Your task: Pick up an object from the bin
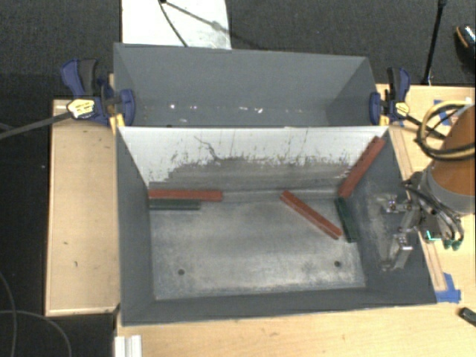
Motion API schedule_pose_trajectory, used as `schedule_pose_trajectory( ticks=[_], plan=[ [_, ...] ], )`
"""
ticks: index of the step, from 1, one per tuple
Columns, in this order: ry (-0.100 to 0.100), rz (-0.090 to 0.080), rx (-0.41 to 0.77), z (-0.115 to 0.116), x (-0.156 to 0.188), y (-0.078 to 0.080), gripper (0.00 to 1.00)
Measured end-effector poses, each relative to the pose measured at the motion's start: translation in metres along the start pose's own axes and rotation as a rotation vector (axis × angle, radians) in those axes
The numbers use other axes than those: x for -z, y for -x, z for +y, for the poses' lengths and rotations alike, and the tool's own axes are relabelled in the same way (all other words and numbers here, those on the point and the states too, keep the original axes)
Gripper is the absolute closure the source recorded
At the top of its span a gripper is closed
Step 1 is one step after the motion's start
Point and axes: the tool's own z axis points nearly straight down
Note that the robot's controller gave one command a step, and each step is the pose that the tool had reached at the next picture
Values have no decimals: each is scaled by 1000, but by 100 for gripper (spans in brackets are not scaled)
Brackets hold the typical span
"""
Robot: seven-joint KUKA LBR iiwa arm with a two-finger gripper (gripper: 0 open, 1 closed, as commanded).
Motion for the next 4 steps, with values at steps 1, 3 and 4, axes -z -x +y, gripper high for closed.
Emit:
schedule_pose_trajectory(
  ticks=[1, 3, 4],
  plan=[
    [1, -2, -82, 18, -108, 40, 0],
    [0, -9, -339, 58, -114, 84, 100],
    [-1, -17, -155, 73, 61, 64, 100]
  ],
)
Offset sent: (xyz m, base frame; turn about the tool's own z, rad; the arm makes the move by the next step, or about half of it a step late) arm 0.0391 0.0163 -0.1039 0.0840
